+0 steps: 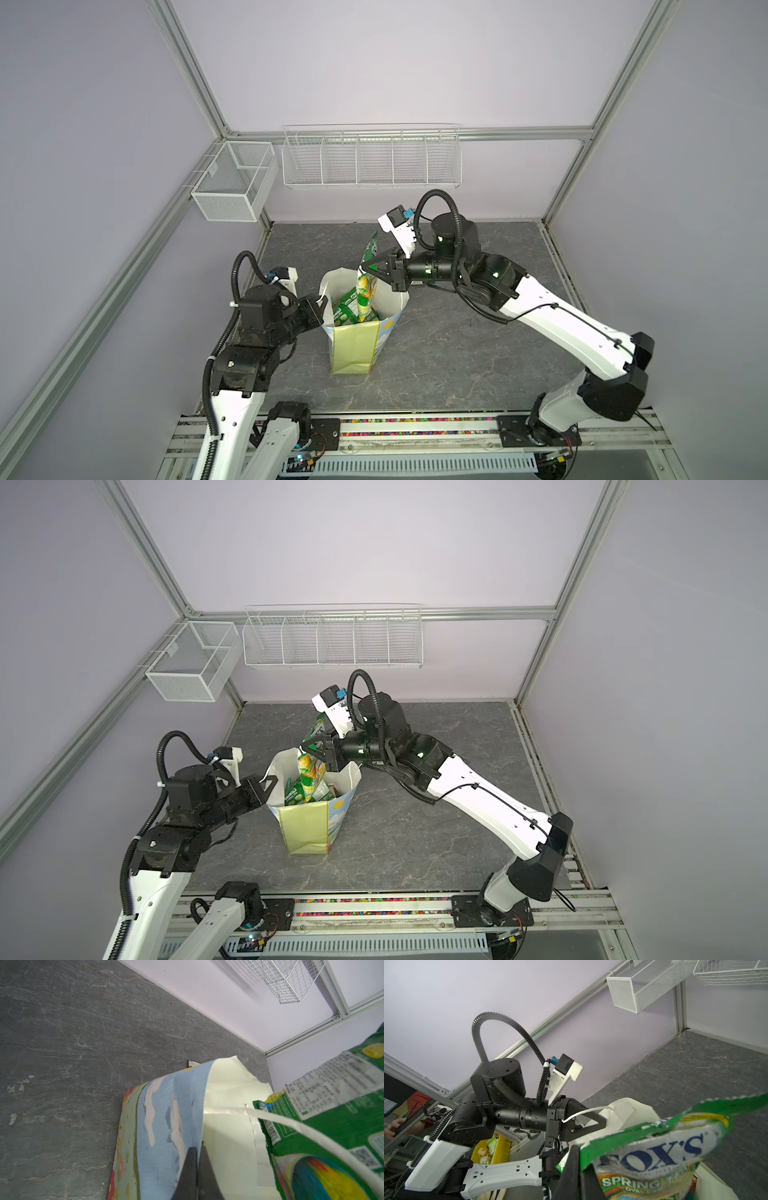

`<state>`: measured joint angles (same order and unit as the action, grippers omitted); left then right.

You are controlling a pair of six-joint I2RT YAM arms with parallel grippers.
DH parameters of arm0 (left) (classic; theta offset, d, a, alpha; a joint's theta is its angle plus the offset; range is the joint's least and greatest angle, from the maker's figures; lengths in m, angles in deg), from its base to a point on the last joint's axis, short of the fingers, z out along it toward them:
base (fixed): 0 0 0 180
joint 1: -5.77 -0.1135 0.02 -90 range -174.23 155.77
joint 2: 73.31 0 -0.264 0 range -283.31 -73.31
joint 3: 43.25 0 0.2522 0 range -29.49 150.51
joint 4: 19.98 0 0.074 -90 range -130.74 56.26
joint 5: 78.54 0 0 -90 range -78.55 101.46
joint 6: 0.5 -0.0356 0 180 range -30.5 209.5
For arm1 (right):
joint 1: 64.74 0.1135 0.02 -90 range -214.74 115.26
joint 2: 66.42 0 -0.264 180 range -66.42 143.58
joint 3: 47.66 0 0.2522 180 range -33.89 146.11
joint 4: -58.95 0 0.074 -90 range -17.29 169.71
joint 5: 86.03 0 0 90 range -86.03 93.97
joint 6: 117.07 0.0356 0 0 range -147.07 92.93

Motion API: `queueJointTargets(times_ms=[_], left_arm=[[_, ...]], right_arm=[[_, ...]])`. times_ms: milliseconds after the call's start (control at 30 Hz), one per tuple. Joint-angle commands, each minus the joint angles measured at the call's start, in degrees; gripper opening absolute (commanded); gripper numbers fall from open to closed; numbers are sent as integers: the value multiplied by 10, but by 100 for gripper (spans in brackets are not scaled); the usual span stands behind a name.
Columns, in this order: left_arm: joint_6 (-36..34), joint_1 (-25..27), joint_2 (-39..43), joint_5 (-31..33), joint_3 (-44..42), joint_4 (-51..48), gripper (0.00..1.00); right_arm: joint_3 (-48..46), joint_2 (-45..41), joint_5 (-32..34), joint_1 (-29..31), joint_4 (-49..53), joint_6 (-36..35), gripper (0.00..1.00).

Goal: Place the snacks into the paper bag
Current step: 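Carry the green packet with the right gripper over the bag's opening, then lower the green packet into the paper bag with the right gripper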

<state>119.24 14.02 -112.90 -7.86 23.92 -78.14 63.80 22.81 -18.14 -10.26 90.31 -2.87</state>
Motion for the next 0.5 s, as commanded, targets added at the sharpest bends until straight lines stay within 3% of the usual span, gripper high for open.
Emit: queueJointTargets(times_ms=[0, 467], left_arm=[[-3, -3, 11, -3, 1, 23, 0], [-3, -2, 9, -3, 4, 23, 0]], right_arm=[[-3, 3, -3, 3, -24, -7, 7], [-25, -5, 12, 3, -19, -9, 7]])
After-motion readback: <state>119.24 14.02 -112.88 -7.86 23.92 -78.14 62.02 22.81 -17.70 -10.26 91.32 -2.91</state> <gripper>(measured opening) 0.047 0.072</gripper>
